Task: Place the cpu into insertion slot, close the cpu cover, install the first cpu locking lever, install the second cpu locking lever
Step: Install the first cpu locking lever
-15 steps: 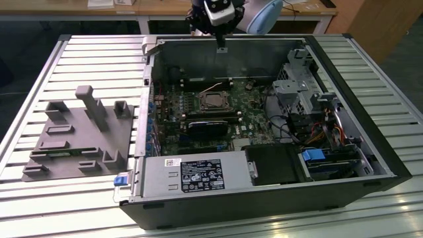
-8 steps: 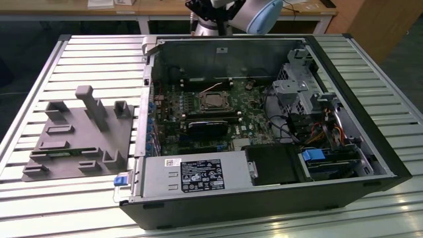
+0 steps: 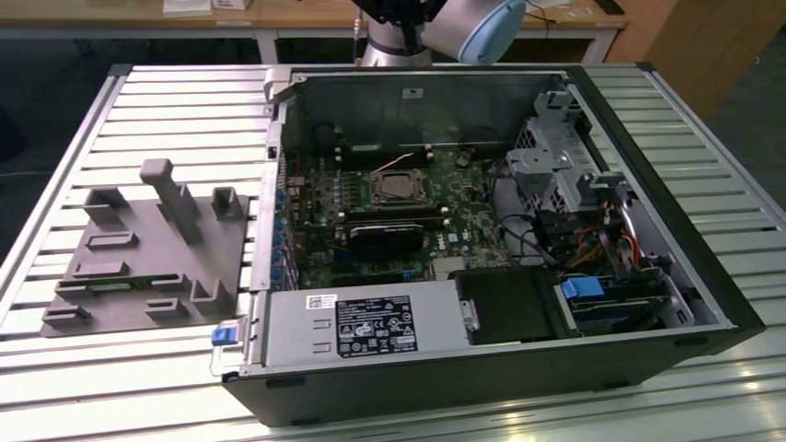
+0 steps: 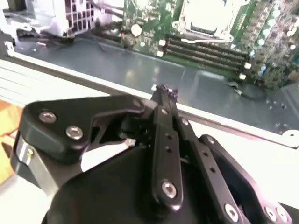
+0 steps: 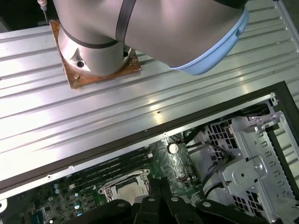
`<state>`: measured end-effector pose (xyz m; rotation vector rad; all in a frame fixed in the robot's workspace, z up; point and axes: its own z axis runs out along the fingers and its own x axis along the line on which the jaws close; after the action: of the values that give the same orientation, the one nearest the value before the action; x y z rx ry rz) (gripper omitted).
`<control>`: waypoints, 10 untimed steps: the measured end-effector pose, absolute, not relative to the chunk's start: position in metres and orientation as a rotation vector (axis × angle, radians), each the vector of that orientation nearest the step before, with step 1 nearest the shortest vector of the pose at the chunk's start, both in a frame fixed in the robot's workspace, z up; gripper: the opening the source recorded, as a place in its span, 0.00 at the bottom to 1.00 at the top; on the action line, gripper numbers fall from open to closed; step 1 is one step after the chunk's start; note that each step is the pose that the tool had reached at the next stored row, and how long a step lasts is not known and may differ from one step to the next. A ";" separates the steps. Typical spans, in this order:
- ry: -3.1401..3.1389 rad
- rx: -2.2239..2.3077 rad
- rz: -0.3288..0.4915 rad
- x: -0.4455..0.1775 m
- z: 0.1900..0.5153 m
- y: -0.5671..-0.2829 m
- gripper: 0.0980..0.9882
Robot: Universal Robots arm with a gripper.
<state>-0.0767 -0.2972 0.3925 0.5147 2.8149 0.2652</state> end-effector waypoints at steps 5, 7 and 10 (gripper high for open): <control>2.815 0.515 0.265 -0.077 0.392 -0.297 0.00; 2.815 0.515 0.265 -0.077 0.392 -0.297 0.00; 2.815 0.515 0.265 -0.077 0.392 -0.297 0.00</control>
<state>-0.0766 -0.2972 0.3924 0.5148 2.8154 0.2651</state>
